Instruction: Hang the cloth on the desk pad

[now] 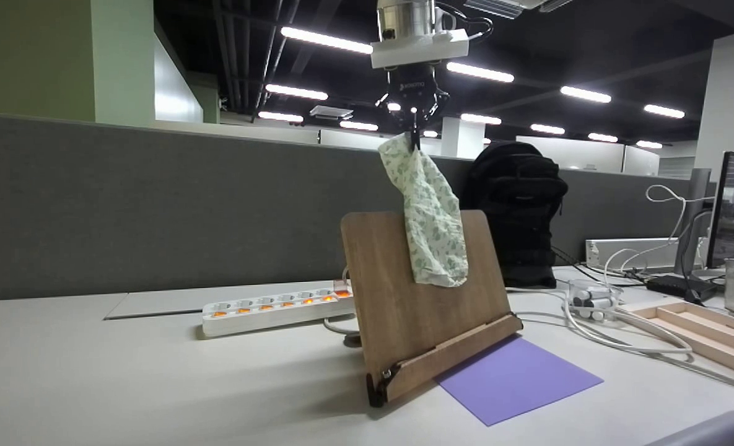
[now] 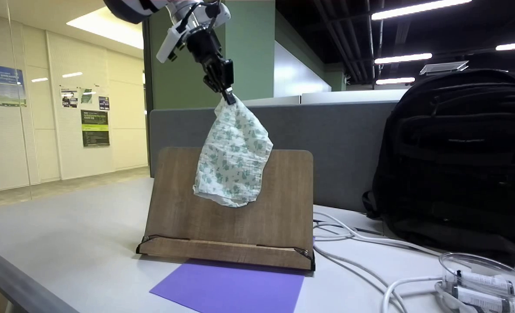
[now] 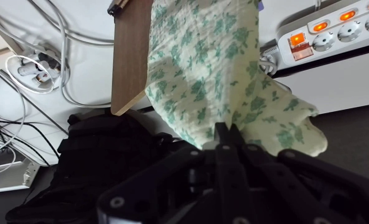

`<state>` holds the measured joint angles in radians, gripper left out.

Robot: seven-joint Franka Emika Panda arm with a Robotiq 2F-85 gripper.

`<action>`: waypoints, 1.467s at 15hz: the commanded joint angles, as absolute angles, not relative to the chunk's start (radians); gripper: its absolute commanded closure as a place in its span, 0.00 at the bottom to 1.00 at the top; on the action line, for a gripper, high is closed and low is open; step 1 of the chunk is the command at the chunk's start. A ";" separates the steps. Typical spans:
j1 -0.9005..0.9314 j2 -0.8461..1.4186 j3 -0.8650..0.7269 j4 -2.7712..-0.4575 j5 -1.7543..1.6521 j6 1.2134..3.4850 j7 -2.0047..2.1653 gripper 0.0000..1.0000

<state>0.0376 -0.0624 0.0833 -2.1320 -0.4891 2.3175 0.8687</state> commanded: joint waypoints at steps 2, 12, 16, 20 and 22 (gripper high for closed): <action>0.044 -0.049 0.095 -2.086 -0.461 2.230 0.938 1.00; 0.006 0.285 -0.001 -2.043 -0.254 2.495 0.789 1.00; 0.007 0.390 -0.042 -1.993 -0.143 2.543 0.678 0.99; 0.032 0.407 -0.053 -1.938 -0.060 2.506 0.615 0.60; 0.036 0.401 -0.053 -1.929 -0.030 2.486 0.597 0.45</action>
